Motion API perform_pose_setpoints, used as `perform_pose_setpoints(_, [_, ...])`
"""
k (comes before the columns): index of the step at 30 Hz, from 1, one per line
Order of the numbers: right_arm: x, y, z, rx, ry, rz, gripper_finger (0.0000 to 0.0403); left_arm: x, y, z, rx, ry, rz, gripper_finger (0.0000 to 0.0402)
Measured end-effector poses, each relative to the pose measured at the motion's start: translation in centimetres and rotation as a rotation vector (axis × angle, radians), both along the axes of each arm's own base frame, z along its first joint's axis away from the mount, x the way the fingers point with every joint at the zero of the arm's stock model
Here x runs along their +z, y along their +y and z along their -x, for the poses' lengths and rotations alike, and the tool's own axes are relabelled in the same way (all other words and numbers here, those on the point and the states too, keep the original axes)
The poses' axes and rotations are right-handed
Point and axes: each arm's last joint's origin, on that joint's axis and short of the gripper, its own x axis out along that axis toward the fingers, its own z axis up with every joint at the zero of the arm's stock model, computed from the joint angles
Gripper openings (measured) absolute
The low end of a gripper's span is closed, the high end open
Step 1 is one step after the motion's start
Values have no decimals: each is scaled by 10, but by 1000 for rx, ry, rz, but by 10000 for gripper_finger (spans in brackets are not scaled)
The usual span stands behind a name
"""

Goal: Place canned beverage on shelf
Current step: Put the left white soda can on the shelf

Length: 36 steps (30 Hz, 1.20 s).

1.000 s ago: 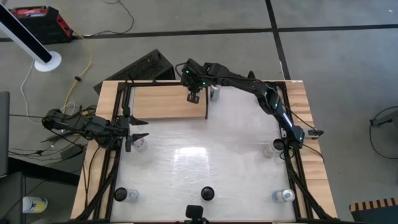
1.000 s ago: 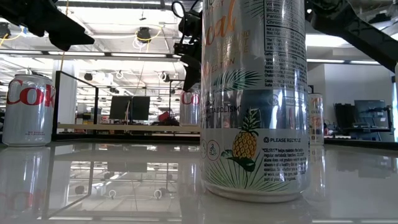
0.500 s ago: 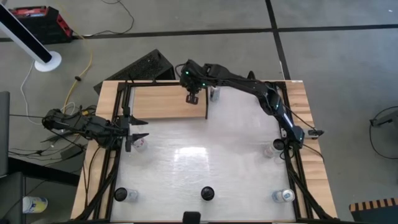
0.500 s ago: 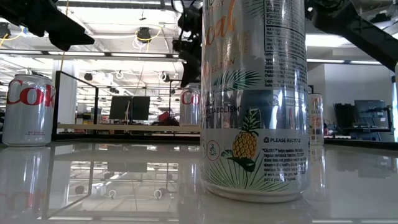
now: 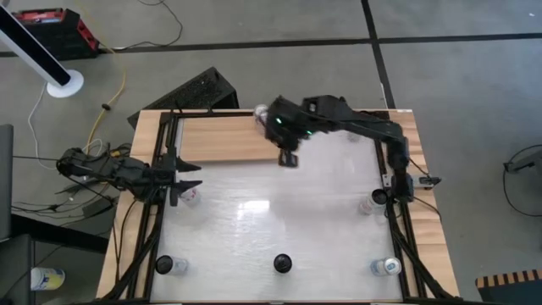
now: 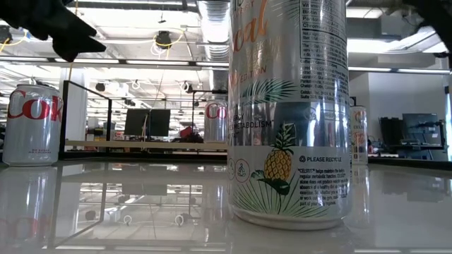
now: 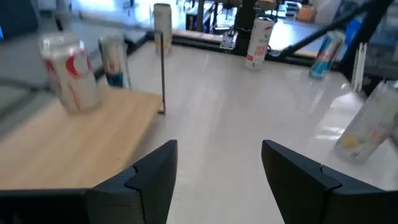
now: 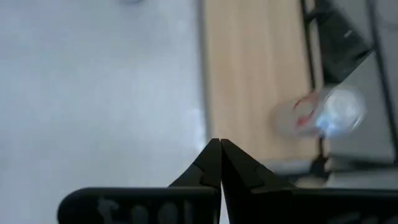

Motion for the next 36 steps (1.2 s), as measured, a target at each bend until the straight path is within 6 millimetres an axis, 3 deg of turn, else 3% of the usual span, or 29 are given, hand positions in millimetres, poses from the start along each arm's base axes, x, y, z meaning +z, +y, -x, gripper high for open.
perform_pose_setpoints(5, [13, 52, 34, -15, 126, -68, 24, 20, -4, -4, -28, 128, 161, 219])
perform_pose_setpoints(12, [35, 139, 66, 19, 14, 27, 26, 47, -6, -11, 81, 512, 184, 219])
perform_pose_setpoints(17, [29, 207, 82, 38, -80, 229, 24, 45, -9, -20, 144, 690, 212, 219])
perform_pose_setpoints(21, [14, 245, 92, 92, -93, 318, 24, 40, -11, -26, 197, 737, 257, 225])
perform_pose_setpoints(24, [0, 253, 100, 64, -79, 328, 24, 36, -12, -26, 226, 782, 287, 238])
perform_pose_setpoints(31, [-33, 242, 137, -53, -191, 296, 23, 33, -9, -25, 239, 863, 352, 290])
perform_pose_setpoints(34, [-59, 230, 155, -63, -268, 219, 23, 33, -6, -25, 248, 869, 360, 310])
perform_pose_setpoints(36, [-74, 211, 171, -105, -335, 150, 23, 33, -4, -26, 263, 869, 362, 317])
